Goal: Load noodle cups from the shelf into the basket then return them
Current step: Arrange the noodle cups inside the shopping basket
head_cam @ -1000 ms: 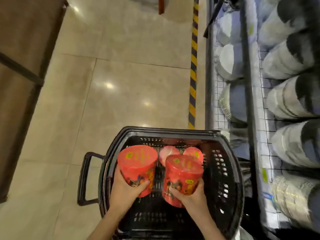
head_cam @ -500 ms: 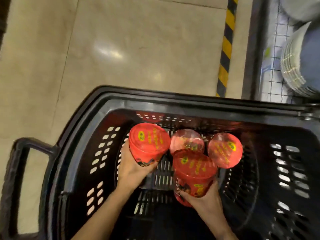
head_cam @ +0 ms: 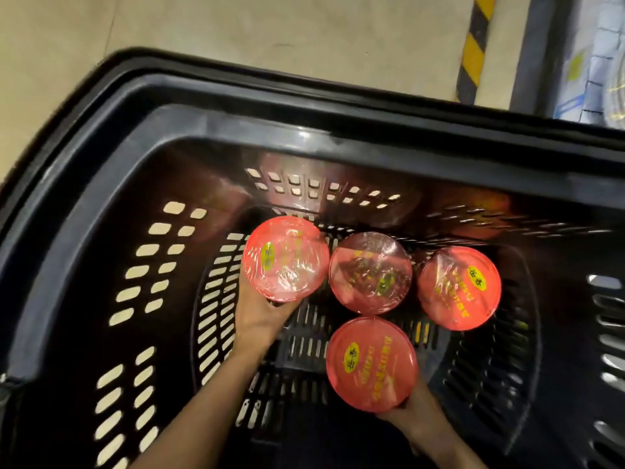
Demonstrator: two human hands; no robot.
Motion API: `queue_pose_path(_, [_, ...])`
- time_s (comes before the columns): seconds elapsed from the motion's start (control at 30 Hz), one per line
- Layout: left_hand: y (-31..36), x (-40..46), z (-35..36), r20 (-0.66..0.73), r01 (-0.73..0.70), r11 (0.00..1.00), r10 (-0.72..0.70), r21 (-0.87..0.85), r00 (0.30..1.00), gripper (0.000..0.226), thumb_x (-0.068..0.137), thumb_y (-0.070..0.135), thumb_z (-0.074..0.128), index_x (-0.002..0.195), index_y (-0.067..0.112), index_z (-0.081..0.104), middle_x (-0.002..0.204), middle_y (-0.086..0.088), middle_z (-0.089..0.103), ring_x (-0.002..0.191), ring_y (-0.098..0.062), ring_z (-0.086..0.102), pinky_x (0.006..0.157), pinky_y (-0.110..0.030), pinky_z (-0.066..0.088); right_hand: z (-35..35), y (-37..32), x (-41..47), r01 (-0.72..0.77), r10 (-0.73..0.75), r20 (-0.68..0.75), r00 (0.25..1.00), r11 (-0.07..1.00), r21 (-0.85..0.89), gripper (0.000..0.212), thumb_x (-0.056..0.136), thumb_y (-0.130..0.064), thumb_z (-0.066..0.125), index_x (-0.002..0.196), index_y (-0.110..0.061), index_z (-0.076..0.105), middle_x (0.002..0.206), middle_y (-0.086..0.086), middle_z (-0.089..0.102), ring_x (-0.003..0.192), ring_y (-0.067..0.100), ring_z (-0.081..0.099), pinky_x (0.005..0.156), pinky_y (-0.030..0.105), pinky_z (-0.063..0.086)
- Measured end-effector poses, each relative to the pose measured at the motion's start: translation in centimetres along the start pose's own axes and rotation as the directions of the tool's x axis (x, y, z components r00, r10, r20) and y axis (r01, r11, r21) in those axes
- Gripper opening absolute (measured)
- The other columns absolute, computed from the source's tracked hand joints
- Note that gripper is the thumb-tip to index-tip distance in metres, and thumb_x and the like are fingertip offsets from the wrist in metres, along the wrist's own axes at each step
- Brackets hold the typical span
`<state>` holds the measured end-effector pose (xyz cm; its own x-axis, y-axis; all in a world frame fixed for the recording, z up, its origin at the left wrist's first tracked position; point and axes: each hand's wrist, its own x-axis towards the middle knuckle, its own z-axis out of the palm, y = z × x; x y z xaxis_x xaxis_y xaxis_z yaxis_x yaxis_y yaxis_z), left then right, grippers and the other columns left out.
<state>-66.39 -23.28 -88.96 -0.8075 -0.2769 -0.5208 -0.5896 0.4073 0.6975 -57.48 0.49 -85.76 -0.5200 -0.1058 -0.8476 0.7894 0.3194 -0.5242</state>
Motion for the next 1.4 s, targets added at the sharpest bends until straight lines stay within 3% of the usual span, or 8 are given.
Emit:
queue_pose_path(0.13, [0.3, -0.4, -1.0, 0.061, 0.026, 0.994, -0.020, -0.102, 0.998, 0.088, 0.063, 0.020, 0.083, 0.133, 0.026, 0.030, 0.117, 0.021, 0.041, 0.109, 0.004, 0.040, 0.083, 0.008, 0.026, 0.1, -0.7, 0.4, -0.130, 0.119, 0.102, 0.988, 0.986, 0.101, 0.104, 0.047, -0.001, 0.077, 0.138, -0.019, 0.030, 0.115, 0.001, 0.054, 0.096, 0.010, 0.056, 0.067, 0.015, 0.050])
queue_pose_path(0.27, [0.9, -1.3, -2.0, 0.250, 0.242, 0.939, -0.180, -0.246, 0.951, 0.094, 0.072, 0.009, 0.076, 0.143, 0.028, 0.019, 0.121, 0.016, 0.039, 0.102, 0.005, 0.047, 0.089, -0.005, 0.032, 0.1, -1.7, 0.5, -0.208, 0.210, 0.030, 0.977, 0.924, 0.320, 0.049, 0.086, -0.009, 0.064, 0.124, -0.029, 0.042, 0.110, -0.006, 0.058, 0.097, 0.010, 0.056, 0.076, 0.023, 0.046])
queue_pose_path(0.4, [0.9, -1.9, -2.8, 0.322, 0.375, 0.865, -0.269, -0.335, 0.908, 0.083, 0.072, 0.040, 0.068, 0.142, 0.036, 0.024, 0.136, 0.002, 0.047, 0.108, -0.011, 0.059, 0.107, -0.041, 0.035, 0.2, -1.6, 0.4, -0.179, 0.224, -0.075, 0.972, 0.904, 0.387, 0.032, 0.094, -0.020, 0.050, 0.124, -0.032, 0.047, 0.113, 0.001, 0.060, 0.099, 0.015, 0.059, 0.067, 0.022, 0.052])
queue_pose_path(0.67, [1.1, -1.1, -2.3, 0.190, 0.349, 0.789, -0.293, -0.506, 0.937, 0.047, 0.093, 0.014, 0.049, 0.138, 0.020, 0.038, 0.086, -0.004, 0.064, 0.070, -0.015, 0.064, 0.073, -0.020, 0.052, 2.1, -1.7, 0.2, -0.134, 0.179, -0.117, 0.977, 0.940, 0.314, 0.035, 0.096, -0.016, 0.047, 0.127, -0.032, 0.044, 0.119, 0.011, 0.057, 0.106, 0.025, 0.057, 0.055, 0.014, 0.053])
queue_pose_path(0.77, [0.9, -0.7, -2.7, 0.147, 0.317, 0.834, -0.281, -0.452, 0.949, 0.047, 0.094, 0.012, 0.048, 0.140, 0.019, 0.037, 0.067, -0.003, 0.059, 0.062, -0.008, 0.059, 0.069, -0.018, 0.050, 4.1, -2.6, 0.9, -0.129, 0.154, -0.074, 0.985, 0.953, 0.274, 0.034, 0.096, -0.018, 0.046, 0.125, -0.035, 0.044, 0.124, 0.010, 0.056, 0.114, 0.028, 0.055, 0.056, 0.014, 0.052])
queue_pose_path(1.03, [0.1, 0.4, -3.6, 0.129, 0.255, 0.943, -0.231, -0.215, 0.964, 0.041, 0.095, 0.030, 0.049, 0.135, 0.033, 0.045, 0.082, -0.008, 0.058, 0.076, -0.020, 0.057, 0.079, -0.036, 0.050, 9.2, -5.4, 3.2, -0.022, 0.008, 0.043, 0.999, 0.943, 0.331, 0.029, 0.098, -0.019, 0.044, 0.118, -0.040, 0.046, 0.122, -0.003, 0.057, 0.115, 0.015, 0.056, 0.076, 0.016, 0.053])
queue_pose_path(1.27, [1.2, 0.5, -4.4, 0.043, 0.198, 0.978, -0.200, 0.060, 0.979, 0.038, 0.094, 0.031, 0.051, 0.130, 0.021, 0.050, 0.078, -0.003, 0.062, 0.076, -0.016, 0.058, 0.077, -0.029, 0.042, 10.3, -5.0, 2.8, -0.047, 0.047, 0.001, 0.999, 0.991, 0.123, 0.038, 0.098, -0.029, 0.046, 0.125, -0.051, 0.032, 0.133, -0.008, 0.050, 0.125, 0.016, 0.049, 0.100, 0.031, 0.045])
queue_pose_path(1.4, [3.2, -0.3, -5.8, 0.043, 0.193, 0.958, -0.207, 0.212, 0.977, 0.041, 0.091, 0.023, 0.056, 0.130, 0.013, 0.050, 0.102, -0.004, 0.064, 0.100, -0.025, 0.060, 0.088, -0.031, 0.043, 9.1, -7.3, 0.4, -0.124, 0.116, -0.125, 0.985, 0.990, -0.062, 0.050, 0.093, -0.026, 0.055, 0.140, -0.020, 0.039, 0.117, 0.000, 0.059, 0.114, 0.017, 0.055, 0.094, 0.028, 0.044])
